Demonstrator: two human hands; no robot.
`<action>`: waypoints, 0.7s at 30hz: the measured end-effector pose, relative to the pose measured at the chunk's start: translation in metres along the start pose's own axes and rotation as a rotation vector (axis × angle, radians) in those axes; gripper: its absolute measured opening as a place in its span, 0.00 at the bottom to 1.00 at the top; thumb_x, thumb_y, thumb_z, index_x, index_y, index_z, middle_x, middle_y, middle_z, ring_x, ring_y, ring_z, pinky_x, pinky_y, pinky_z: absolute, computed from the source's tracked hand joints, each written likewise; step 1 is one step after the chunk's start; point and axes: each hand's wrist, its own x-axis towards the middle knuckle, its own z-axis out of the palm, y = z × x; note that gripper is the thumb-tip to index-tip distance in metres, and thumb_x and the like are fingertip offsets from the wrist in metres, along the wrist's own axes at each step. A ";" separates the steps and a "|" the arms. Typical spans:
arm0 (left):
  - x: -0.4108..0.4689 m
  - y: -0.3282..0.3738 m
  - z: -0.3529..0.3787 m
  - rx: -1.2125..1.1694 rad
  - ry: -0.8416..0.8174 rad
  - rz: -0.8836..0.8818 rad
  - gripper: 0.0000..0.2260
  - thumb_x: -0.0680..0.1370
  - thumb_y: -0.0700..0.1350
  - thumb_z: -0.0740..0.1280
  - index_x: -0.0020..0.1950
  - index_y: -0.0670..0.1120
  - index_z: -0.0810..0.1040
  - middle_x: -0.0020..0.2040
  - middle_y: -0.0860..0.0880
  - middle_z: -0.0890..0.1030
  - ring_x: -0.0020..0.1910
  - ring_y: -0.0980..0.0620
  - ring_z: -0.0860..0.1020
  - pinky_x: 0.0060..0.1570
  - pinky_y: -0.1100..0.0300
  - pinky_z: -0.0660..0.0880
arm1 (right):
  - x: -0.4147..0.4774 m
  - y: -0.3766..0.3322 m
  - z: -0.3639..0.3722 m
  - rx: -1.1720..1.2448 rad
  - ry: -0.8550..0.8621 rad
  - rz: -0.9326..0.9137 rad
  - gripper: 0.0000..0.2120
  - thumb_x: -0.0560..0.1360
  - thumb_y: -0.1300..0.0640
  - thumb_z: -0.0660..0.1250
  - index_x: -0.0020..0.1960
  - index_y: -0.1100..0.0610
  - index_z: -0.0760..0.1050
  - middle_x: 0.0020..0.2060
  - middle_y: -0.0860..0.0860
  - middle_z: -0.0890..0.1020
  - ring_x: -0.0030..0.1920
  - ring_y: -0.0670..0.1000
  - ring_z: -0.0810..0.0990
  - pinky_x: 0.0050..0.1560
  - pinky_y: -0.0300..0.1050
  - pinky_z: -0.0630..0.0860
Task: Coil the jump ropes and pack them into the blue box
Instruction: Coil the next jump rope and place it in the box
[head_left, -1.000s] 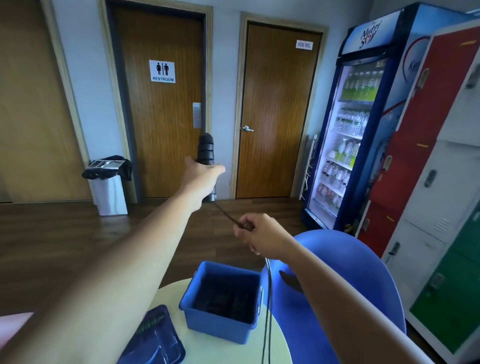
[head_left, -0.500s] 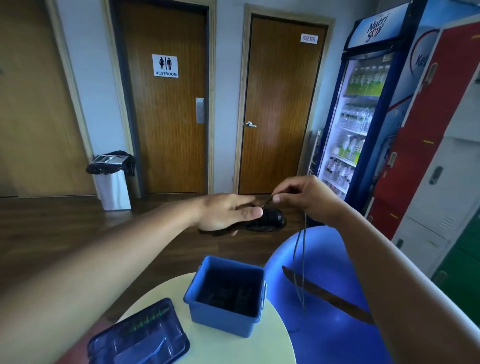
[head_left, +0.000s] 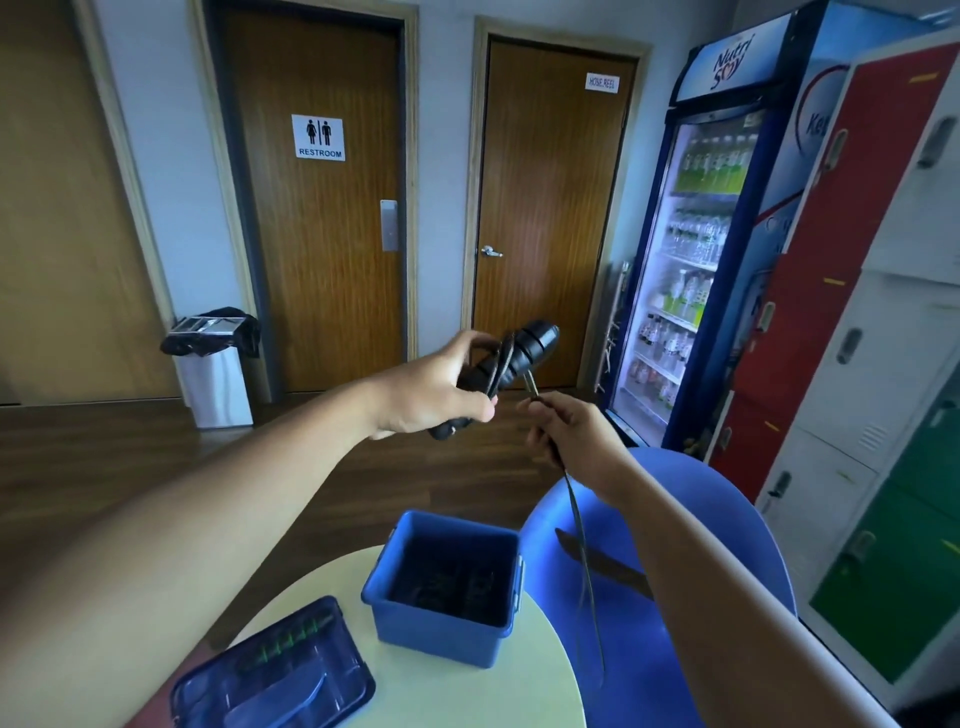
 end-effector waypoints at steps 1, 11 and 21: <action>0.003 0.000 -0.001 0.022 0.084 0.009 0.32 0.72 0.48 0.74 0.71 0.59 0.60 0.58 0.43 0.78 0.58 0.47 0.77 0.58 0.48 0.75 | -0.002 0.001 0.002 -0.052 -0.015 -0.001 0.09 0.83 0.57 0.61 0.49 0.54 0.80 0.29 0.49 0.79 0.25 0.47 0.71 0.27 0.40 0.68; 0.026 -0.011 -0.034 0.671 0.464 0.050 0.40 0.70 0.49 0.79 0.77 0.55 0.61 0.62 0.45 0.74 0.52 0.47 0.76 0.45 0.56 0.72 | -0.015 0.004 -0.004 -0.363 -0.025 -0.061 0.06 0.81 0.51 0.64 0.48 0.45 0.78 0.29 0.40 0.80 0.31 0.45 0.75 0.34 0.42 0.72; 0.023 -0.009 -0.001 1.064 0.057 0.078 0.34 0.76 0.53 0.72 0.77 0.64 0.59 0.56 0.55 0.67 0.53 0.51 0.73 0.46 0.53 0.76 | -0.003 -0.081 -0.034 -0.628 0.017 -0.428 0.06 0.78 0.58 0.68 0.50 0.52 0.84 0.37 0.43 0.83 0.40 0.44 0.80 0.42 0.35 0.73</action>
